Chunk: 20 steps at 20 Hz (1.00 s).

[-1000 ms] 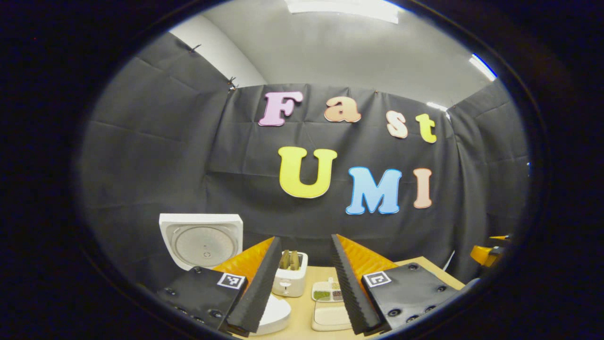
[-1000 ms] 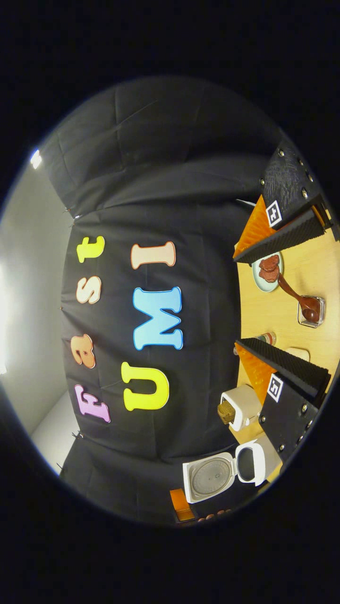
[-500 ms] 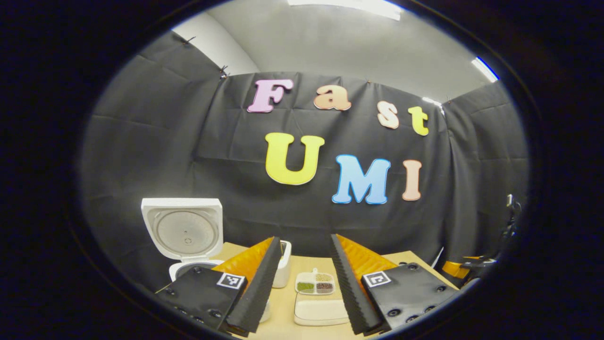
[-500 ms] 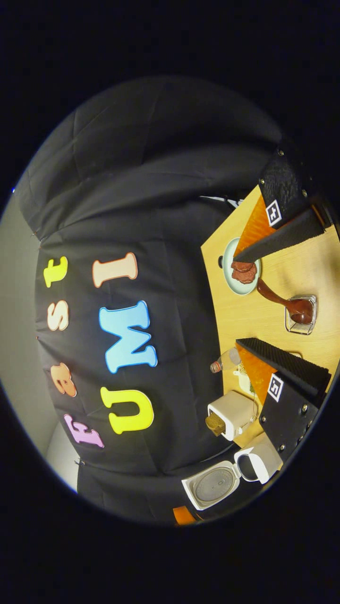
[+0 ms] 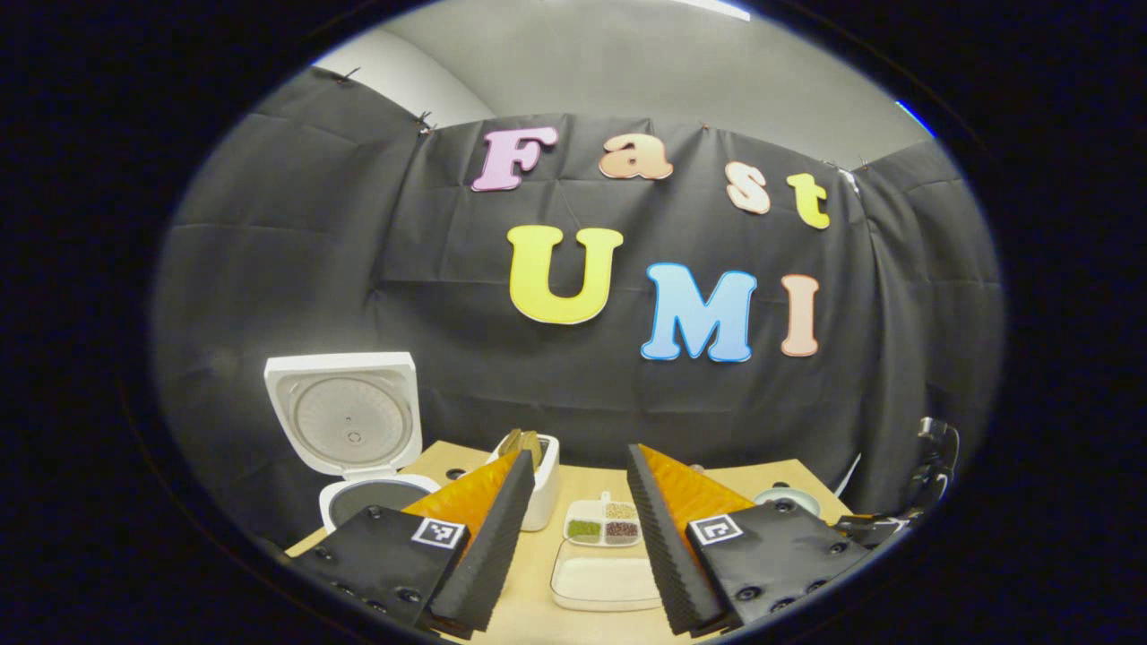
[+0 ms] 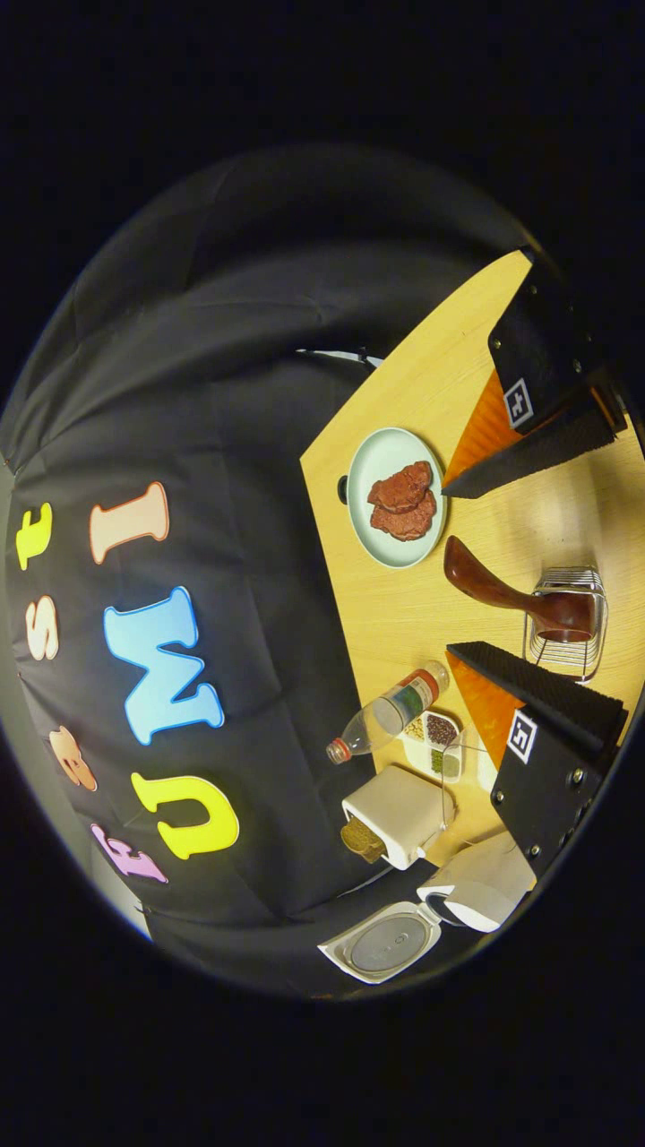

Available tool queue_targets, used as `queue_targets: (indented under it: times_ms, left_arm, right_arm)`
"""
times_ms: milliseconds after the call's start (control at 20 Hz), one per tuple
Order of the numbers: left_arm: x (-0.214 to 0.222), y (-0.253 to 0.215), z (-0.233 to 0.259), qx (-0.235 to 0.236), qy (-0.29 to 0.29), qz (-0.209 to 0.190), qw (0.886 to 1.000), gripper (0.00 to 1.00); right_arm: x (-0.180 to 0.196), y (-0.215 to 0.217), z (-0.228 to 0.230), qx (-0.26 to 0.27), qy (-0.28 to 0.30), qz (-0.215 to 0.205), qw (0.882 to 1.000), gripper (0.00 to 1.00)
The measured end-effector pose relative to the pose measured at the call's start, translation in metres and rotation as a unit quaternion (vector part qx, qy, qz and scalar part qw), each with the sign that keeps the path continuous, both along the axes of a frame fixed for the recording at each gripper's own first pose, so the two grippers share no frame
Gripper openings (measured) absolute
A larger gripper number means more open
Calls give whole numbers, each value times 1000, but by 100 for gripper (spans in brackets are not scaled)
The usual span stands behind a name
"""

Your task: Close the left gripper, press the button to open the rice cooker; take a wooden spoon from the chopstick holder with the right hand, scoop a spoonful of rice and pour it into the rice cooker, then put the wooden spoon back into the chopstick holder.

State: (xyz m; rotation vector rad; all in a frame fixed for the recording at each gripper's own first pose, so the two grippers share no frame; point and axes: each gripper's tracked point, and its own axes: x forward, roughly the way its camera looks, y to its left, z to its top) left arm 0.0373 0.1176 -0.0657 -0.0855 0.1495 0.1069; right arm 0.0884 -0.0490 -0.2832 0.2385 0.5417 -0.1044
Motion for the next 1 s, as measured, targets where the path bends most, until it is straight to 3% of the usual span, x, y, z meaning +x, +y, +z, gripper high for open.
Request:
queue_targets:
  times_ms: [350, 400, 450, 500, 550, 600, 900, 1000]
  left_arm:
    - [18, -1, -26, -13, 34, 21, 999, 74]
    - [18, -3, -32, -18, 39, 21, 999, 76]
    - [20, -3, -35, -21, 42, 21, 999, 76]
    - [21, -3, -36, -22, 43, 19, 999, 76]
    - [22, -2, -35, -19, 41, 17, 999, 76]
    - [22, -2, -36, -16, 43, 13, 999, 76]
    - [22, 15, -23, -4, 22, -11, 1000, 74]
    - [19, 19, -19, -5, 10, -18, 1000, 74]
  right_arm:
    - [20, 9, -32, 52, 35, 28, 998, 88]
    - [23, 10, -39, 49, 40, 34, 997, 82]
    - [23, 12, -38, 54, 40, 40, 997, 62]
    - [21, 16, -33, 59, 42, 44, 996, 63]
    - [20, 19, -31, 65, 42, 45, 996, 47]
    - [18, 23, -30, 72, 44, 46, 995, 40]
    - [-1, 47, -9, 77, 18, 53, 995, 7]
    - [-6, 50, 3, 68, 5, 45, 997, 7]
